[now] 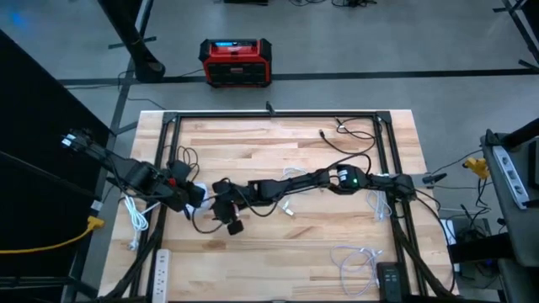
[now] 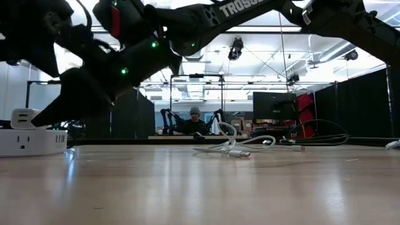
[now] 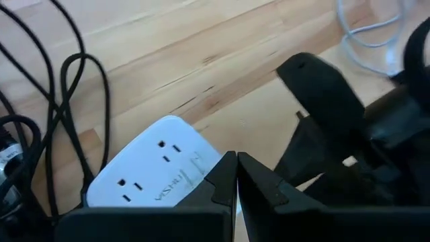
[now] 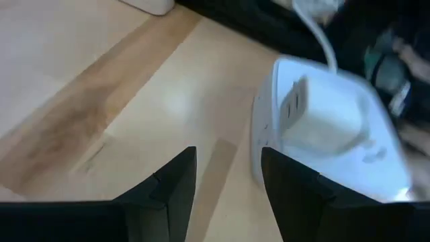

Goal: Insert USB
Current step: Insert the white charger adapter into the top white outlet extension

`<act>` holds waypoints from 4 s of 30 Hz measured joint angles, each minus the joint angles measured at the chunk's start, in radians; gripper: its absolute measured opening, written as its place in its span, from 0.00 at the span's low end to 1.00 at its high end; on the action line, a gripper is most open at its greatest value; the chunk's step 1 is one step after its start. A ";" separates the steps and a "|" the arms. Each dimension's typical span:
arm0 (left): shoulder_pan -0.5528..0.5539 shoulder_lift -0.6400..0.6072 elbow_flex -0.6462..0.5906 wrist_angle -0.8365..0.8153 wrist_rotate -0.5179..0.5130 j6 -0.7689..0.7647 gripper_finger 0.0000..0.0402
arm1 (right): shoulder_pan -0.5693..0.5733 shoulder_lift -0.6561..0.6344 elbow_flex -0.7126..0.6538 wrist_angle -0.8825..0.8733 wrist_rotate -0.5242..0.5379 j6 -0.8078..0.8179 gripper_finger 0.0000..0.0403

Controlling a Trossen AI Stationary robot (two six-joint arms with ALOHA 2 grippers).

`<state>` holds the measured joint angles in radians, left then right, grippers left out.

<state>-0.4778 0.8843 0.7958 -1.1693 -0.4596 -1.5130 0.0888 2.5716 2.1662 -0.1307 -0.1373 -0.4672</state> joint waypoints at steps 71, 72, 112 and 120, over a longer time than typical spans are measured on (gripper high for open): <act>-0.148 0.648 -0.060 -0.002 0.793 -0.087 0.04 | 0.003 -0.115 -0.117 -0.483 0.025 0.099 0.01; -0.148 0.652 -0.070 0.020 0.792 -0.079 0.04 | 0.005 -0.114 -0.117 -0.482 0.025 0.098 0.01; -0.125 0.630 -0.073 -0.191 0.476 -0.056 0.47 | 0.012 -0.115 -0.117 -0.455 -0.029 0.109 0.01; -0.124 0.631 -0.069 -0.172 0.467 -0.063 0.65 | 0.020 -0.115 -0.117 -0.454 -0.029 0.116 0.01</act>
<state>-0.6022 1.5158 0.7267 -1.3409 0.0071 -1.5757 0.1091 2.4570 2.0491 -0.5850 -0.1662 -0.3508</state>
